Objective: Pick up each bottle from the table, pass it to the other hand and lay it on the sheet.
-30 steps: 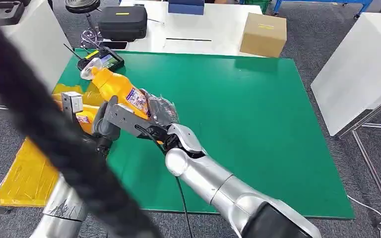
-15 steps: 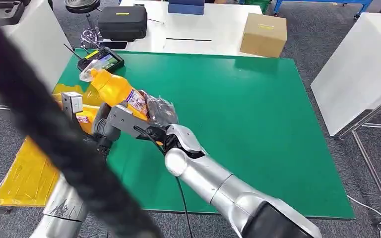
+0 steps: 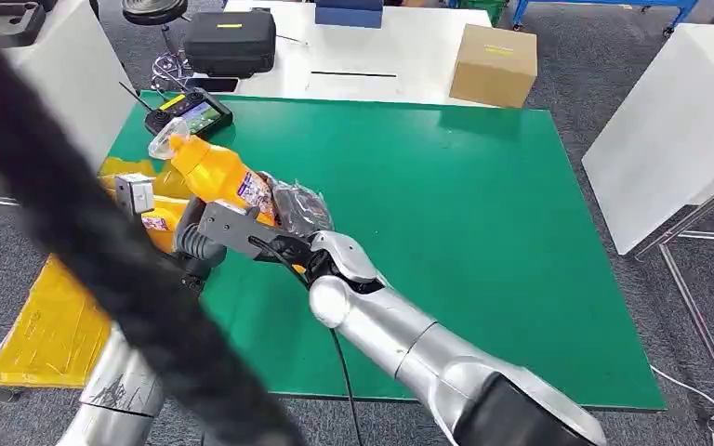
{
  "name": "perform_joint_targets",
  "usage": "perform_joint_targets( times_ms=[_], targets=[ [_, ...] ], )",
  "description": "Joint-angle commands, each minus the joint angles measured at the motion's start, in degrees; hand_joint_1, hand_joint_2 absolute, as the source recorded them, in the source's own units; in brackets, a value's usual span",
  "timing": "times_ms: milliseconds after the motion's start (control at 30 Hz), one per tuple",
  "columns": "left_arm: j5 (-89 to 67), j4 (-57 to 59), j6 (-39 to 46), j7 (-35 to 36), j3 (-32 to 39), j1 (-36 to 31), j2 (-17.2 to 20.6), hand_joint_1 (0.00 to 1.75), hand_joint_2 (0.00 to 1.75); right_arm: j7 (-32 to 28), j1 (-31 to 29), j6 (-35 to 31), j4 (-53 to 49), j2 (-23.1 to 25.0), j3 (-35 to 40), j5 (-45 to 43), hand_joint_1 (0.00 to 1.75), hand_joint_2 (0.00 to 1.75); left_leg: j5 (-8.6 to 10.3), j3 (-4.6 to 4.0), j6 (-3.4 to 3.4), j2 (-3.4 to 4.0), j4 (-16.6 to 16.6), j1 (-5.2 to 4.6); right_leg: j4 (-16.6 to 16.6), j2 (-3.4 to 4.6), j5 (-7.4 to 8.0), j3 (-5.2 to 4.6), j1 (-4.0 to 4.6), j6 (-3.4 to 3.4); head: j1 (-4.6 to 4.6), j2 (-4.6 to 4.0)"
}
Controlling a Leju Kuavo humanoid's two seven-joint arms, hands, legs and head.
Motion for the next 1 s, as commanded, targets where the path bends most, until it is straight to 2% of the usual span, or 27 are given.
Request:
perform_joint_targets(
  times_ms=[33,533,700,733,767,800,833,1000],
  targets=[
    [0.2,3.1,-1.6,0.2,-3.5,-4.9,-0.6,0.0,1.75,0.4,-1.6,2.3,3.5,-0.3,5.0,0.1,1.75,1.75,-0.04,0.27,-0.34,-0.21,-0.1,0.08,-0.1,-0.26,-0.11,0.37,0.06,-0.15,0.02,0.0],
    [0.3,3.2,-1.7,0.2,-3.4,-5.0,-0.6,0.0,1.75,0.5,-1.6,2.4,3.5,-0.3,5.0,0.2,1.75,1.75,-0.02,0.13,-0.23,-0.18,0.0,0.08,-0.1,-0.21,-0.07,0.21,0.06,-0.1,0.02,0.0],
    [1.6,2.3,-2.6,0.5,-3.0,-5.1,-1.4,0.0,1.75,2.1,0.2,2.4,0.7,-0.3,7.5,0.5,1.75,1.75,-0.05,0.27,-0.33,-0.2,-0.1,0.1,-0.1,-0.25,-0.12,0.37,0.07,-0.14,0.02,0.0],
    [1.6,2.2,-2.6,0.5,-3.1,-5.1,-1.5,0.12,1.75,2.1,0.4,2.3,0.7,-0.3,7.5,0.5,1.75,1.75,-0.02,0.11,-0.22,-0.16,0.0,0.09,-0.1,-0.19,-0.06,0.2,0.08,-0.1,0.0,0.0],
    [2.3,1.5,-3.0,0.6,-2.7,-4.7,-1.7,1.38,1.75,2.2,0.5,2.5,0.4,-0.3,7.8,0.6,1.75,1.75,-0.04,0.24,-0.31,-0.21,-0.1,0.09,-0.1,-0.25,-0.11,0.34,0.07,-0.13,0.0,0.0],
    [2.3,1.4,-3.0,0.6,-2.7,-4.6,-1.7,1.68,1.75,2.2,0.6,2.4,0.3,-0.3,7.8,0.6,1.75,1.75,-0.02,0.13,-0.22,-0.16,0.0,0.1,-0.1,-0.19,-0.06,0.22,0.08,-0.1,0.0,0.0],
    [2.3,1.4,-3.0,0.6,-2.7,-4.6,-1.7,1.75,1.75,2.2,0.6,2.4,0.3,-0.3,7.8,0.6,1.75,1.75,-0.05,0.24,-0.31,-0.2,0.0,0.11,-0.1,-0.25,-0.11,0.34,0.09,-0.14,0.02,0.0],
    [3.0,-0.6,-4.2,1.0,-2.1,-3.8,-2.1,1.75,1.75,3.0,0.2,2.8,-0.2,-0.3,8.7,0.3,1.75,1.75,-0.02,0.11,-0.22,-0.17,0.0,0.09,-0.1,-0.2,-0.07,0.2,0.07,-0.09,0.02,0.0]
  ],
)
